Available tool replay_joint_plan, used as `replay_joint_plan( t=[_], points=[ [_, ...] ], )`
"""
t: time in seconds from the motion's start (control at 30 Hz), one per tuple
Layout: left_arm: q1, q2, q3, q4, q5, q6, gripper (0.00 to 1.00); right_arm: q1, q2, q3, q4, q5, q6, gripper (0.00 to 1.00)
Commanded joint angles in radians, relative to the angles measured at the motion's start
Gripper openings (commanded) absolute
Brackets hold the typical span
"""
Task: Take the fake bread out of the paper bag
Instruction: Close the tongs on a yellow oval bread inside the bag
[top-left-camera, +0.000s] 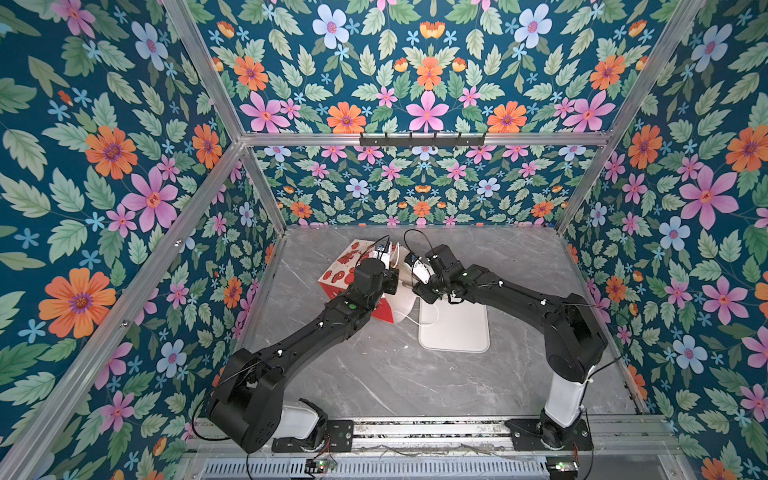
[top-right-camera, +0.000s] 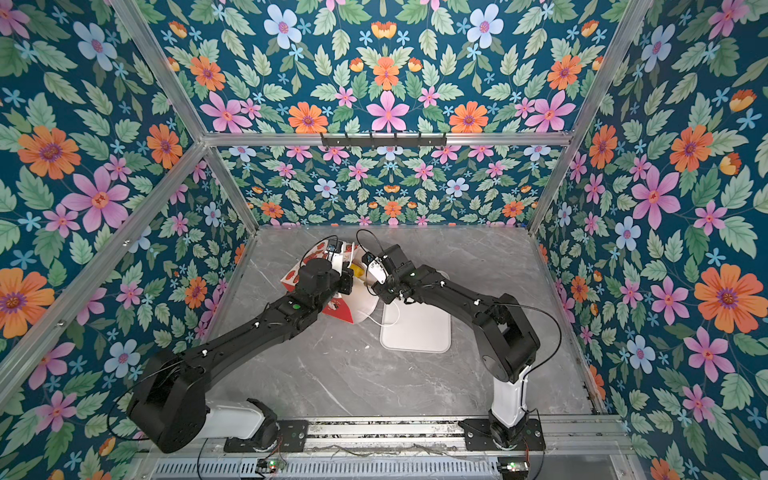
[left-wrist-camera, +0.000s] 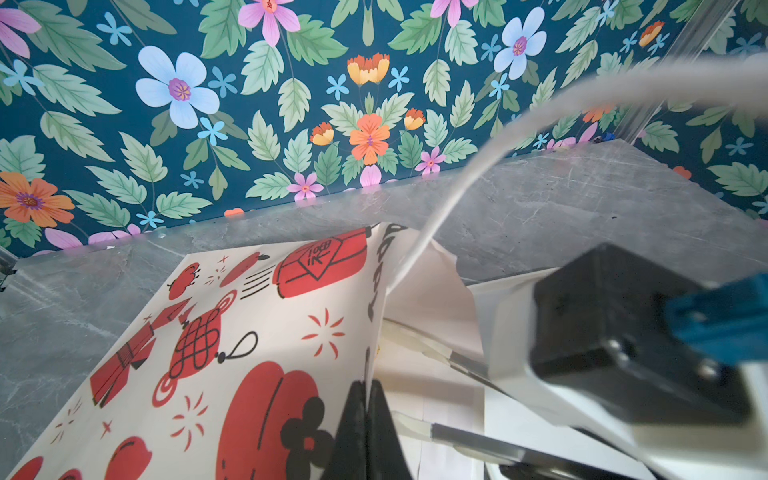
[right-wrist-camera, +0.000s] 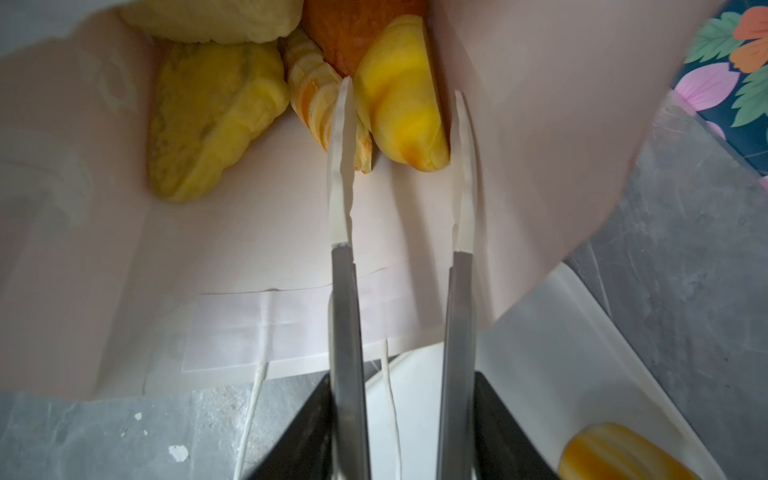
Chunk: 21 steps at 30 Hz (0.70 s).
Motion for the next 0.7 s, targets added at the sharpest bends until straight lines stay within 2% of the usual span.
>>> replay_joint_plan(
  t=[0.0, 0.3, 0.43, 0.67],
  points=[
    [0.001, -0.009, 0.007, 0.037, 0.008, -0.003, 0.00, 0.002, 0.018, 0.024, -0.019, -0.005, 0.001, 0.48],
    [0.001, -0.010, -0.003, 0.045, -0.001, -0.001, 0.00, 0.001, 0.017, 0.046, -0.059, -0.022, 0.006, 0.26],
    [0.001, -0.001, -0.005, 0.055, -0.008, -0.004, 0.00, 0.002, -0.010, 0.045, -0.107, -0.050, 0.026, 0.22],
    [0.001, 0.016, -0.005, 0.069, -0.019, -0.005, 0.00, -0.011, -0.086, 0.019, -0.188, -0.124, 0.102, 0.21]
  ],
)
